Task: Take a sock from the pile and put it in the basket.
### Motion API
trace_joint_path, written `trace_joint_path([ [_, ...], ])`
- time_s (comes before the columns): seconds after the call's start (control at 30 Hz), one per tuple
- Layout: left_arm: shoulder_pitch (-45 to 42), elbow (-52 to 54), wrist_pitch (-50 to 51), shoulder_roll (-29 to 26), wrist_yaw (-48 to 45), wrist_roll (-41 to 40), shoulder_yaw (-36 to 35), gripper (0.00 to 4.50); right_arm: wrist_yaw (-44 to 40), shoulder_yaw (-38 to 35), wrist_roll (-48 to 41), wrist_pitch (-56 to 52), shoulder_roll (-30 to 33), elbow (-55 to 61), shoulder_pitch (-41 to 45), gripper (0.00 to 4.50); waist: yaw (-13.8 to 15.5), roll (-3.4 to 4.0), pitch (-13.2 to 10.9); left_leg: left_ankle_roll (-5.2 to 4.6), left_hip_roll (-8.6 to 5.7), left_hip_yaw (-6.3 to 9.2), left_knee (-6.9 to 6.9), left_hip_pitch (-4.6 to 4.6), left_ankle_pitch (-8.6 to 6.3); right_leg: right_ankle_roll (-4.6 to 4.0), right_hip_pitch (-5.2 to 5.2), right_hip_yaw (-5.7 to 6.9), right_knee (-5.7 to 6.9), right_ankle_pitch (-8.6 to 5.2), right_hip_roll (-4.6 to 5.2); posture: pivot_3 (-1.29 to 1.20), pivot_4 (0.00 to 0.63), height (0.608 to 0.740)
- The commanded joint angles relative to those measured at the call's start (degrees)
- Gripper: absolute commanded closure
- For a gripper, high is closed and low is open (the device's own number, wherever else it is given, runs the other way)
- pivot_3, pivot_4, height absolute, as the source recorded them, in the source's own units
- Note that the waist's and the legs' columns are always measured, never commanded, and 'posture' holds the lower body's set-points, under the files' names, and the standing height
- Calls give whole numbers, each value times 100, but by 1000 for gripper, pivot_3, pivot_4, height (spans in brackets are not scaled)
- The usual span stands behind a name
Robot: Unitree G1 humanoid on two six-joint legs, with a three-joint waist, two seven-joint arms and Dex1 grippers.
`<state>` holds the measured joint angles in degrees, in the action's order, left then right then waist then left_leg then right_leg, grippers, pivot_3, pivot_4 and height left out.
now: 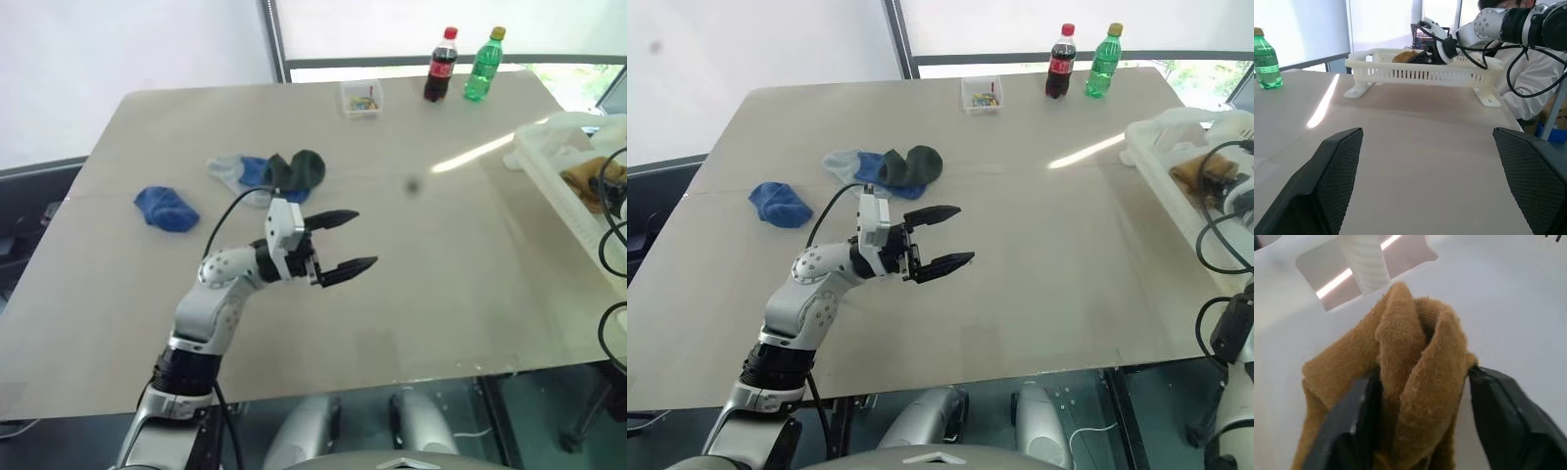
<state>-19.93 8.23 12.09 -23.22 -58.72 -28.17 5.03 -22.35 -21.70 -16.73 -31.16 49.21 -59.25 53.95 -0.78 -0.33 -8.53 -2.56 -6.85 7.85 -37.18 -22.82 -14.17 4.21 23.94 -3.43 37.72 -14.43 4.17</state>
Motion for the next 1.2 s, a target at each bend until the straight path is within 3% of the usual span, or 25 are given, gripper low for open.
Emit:
trace_joint_path([
  [0.03,19,251,-15,-46,43,-26,-59,0,-83,-106,-64,-126,234,598,-51,84,2,0,0,0,0,-1,0,0,0,0,1,-2,1,0,0,0,150,740],
  [0.3,-19,162,4,-51,45,-39,-50,0,50,-869,-703,-666,99,2853,-1035,84,25,1,0,0,0,2,-3,-2,0,0,2,0,3,0,0,0,150,740],
  [0.5,40,154,229,-8,408,-5,-119,0,535,-1487,-1184,-1214,-434,5010,-2157,84,13,2,1,-1,2,2,-7,2,0,1,1,-4,12,0,0,0,150,740],
  [0.6,79,196,263,-3,776,71,-263,0,372,-1022,-670,-523,-456,6189,-3060,84,25,5,3,-1,2,2,-11,3,-1,1,2,-5,18,0,-1,0,150,740],
  [0.73,207,254,189,-132,902,184,-355,0,441,-424,-254,-179,-586,7217,-3606,84,-14,7,4,0,2,-9,-12,12,0,3,3,-19,25,1,-3,0,150,740],
  [0.93,317,387,233,-204,954,148,-392,0,593,351,551,77,-569,7568,-3812,84,30,6,3,0,4,-14,-13,19,0,7,1,-22,27,4,-5,0,150,740],
  [1.2,337,410,241,-203,975,152,-360,0,940,239,1053,515,-590,6559,-3416,84,68,5,3,1,3,-13,-13,16,0,7,2,-21,25,4,-5,0,150,740],
])
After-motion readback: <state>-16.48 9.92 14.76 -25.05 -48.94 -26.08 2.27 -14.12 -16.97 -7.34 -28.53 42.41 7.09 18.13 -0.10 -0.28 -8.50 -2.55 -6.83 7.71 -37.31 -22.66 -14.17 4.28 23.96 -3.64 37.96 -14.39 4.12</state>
